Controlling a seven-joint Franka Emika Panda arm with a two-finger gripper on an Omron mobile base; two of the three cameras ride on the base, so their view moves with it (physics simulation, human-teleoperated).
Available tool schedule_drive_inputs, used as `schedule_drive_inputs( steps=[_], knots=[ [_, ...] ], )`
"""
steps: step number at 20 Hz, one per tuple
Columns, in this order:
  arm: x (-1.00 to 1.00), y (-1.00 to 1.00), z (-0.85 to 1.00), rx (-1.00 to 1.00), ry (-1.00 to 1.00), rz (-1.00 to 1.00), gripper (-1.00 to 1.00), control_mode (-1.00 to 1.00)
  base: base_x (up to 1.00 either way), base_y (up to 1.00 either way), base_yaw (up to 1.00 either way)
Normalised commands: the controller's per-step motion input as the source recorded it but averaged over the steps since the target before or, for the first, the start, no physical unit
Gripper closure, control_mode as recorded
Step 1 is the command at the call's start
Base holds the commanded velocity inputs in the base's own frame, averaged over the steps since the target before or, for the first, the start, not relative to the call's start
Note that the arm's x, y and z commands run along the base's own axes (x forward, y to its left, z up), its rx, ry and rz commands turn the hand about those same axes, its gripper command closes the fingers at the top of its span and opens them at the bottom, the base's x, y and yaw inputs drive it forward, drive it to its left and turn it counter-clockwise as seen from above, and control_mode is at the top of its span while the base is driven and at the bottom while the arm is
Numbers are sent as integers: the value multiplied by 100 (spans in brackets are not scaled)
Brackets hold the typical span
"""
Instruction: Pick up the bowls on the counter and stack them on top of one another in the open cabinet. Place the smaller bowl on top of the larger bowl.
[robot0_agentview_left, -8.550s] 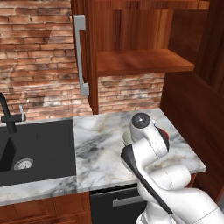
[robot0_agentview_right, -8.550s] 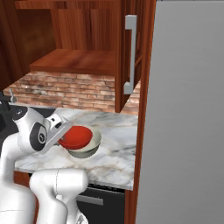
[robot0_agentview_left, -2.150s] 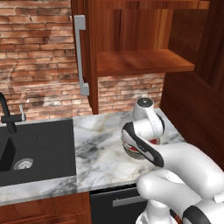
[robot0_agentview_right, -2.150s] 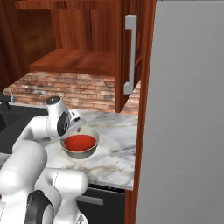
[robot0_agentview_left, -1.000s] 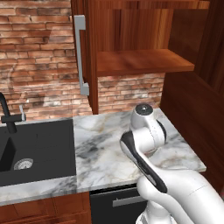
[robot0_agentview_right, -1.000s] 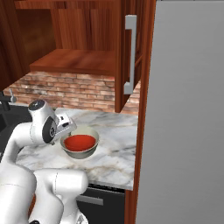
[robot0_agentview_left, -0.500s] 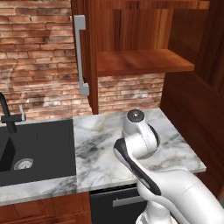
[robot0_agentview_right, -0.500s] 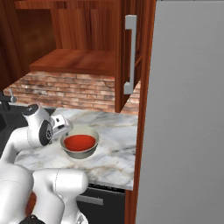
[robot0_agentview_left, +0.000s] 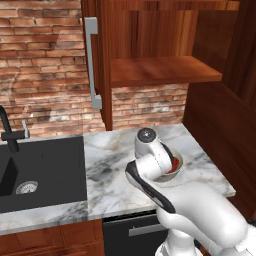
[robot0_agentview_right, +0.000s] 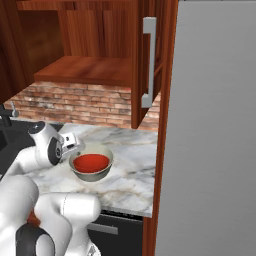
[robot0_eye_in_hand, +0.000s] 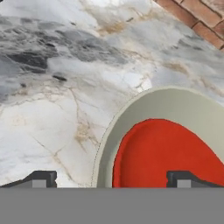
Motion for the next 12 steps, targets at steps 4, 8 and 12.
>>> schedule_drive_inputs(
  steps=[4,8,12],
  knots=[
    [38,0,-12,-2,2,-7,-100,-100,0,0,0],
    [38,0,-10,-2,4,-5,-100,-100,0,0,0],
    [31,0,-11,-2,7,-3,-100,-100,0,0,0]
  ],
)
